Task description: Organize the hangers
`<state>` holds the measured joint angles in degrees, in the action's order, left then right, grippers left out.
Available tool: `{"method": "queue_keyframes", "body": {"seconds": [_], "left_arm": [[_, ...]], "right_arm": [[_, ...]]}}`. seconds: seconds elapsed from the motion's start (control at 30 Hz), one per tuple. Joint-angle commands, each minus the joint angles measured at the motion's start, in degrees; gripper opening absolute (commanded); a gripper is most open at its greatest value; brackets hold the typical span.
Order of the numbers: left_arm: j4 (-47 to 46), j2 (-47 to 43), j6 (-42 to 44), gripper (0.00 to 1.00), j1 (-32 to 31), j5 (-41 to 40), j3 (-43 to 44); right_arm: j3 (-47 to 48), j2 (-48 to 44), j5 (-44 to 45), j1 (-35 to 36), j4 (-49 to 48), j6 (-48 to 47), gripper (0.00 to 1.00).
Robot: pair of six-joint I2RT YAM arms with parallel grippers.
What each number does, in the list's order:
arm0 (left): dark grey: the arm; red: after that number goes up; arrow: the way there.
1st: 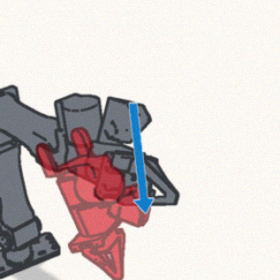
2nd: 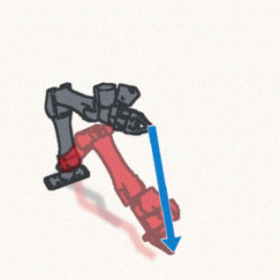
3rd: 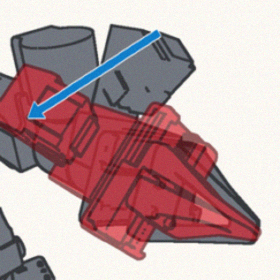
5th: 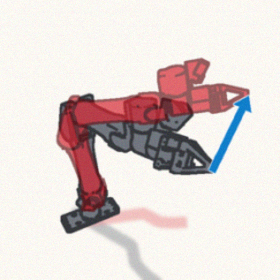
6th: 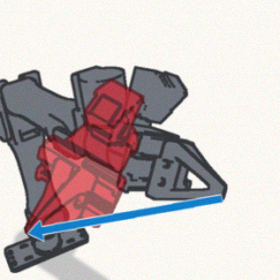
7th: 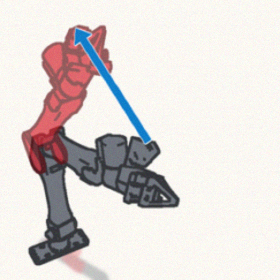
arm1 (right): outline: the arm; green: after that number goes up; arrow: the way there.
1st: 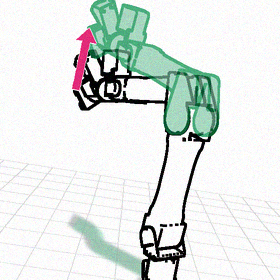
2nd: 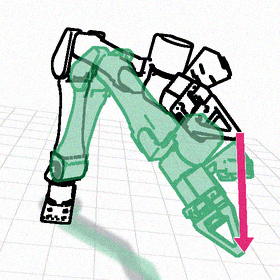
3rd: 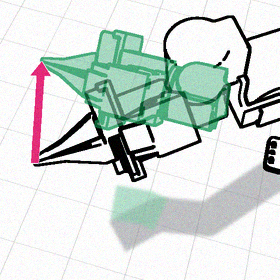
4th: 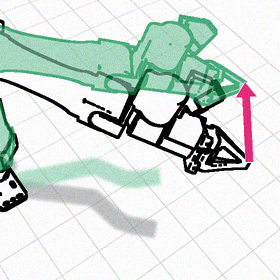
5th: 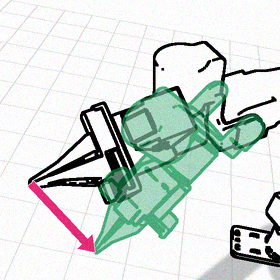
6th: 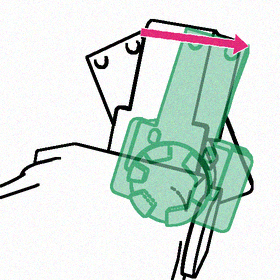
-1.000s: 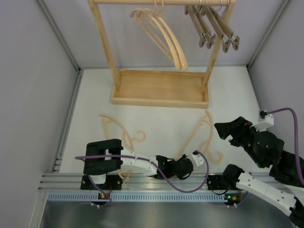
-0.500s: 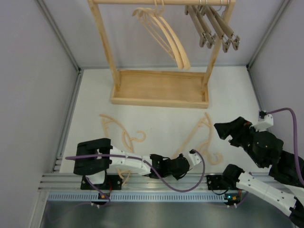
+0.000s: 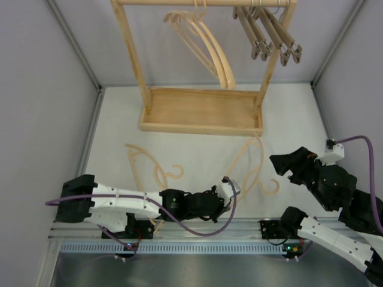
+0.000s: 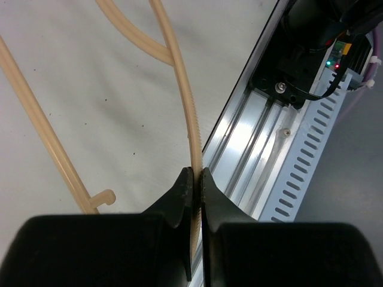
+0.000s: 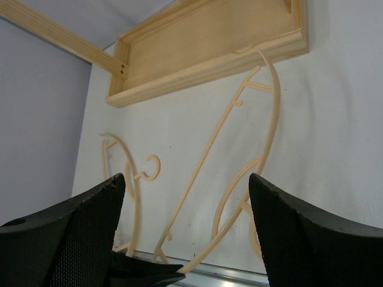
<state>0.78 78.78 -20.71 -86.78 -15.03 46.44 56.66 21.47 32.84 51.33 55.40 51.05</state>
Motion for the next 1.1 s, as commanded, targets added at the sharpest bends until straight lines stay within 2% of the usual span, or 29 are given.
{"method": "queue_keyframes", "body": {"seconds": [0.0,0.2,0.3,0.4,0.53,0.63,0.87,1.07], "left_arm": [[0.5,-5.7,-2.5,0.00,-0.2,-1.3,-1.6],[1.9,-12.8,-5.2,0.00,1.2,-4.3,-3.9],[1.9,-16.8,-6.8,0.00,4.3,-4.1,-5.6],[1.4,-21.6,-7.9,0.00,9.8,-2.2,-7.1],[0.5,-26.6,-10.2,0.00,22.8,5.0,-8.2],[-0.2,-29.7,-11.1,0.00,29.4,8.7,-7.8],[-2.4,-33.4,-13.5,0.00,41.0,11.0,-3.8],[-3.4,-31.6,-15.6,0.00,48.9,14.8,2.6]], "right_arm": [[1.9,0.8,-0.4,0.5,-0.6,-0.4,0.81],[3.1,1.4,-0.2,0.5,-0.6,-0.8,0.81],[4.2,2.1,-0.1,0.6,-0.6,-1.2,0.81],[4.7,2.3,0.1,0.5,-0.6,-1.2,0.81],[4.7,2.4,0.0,0.6,-0.6,-1.3,0.81],[4.9,2.9,0.1,0.5,-0.6,-1.3,0.81],[5.7,3.4,-0.1,0.5,-0.6,-1.6,0.80],[6.2,3.9,-0.3,0.5,-0.6,-1.8,0.81]]}}
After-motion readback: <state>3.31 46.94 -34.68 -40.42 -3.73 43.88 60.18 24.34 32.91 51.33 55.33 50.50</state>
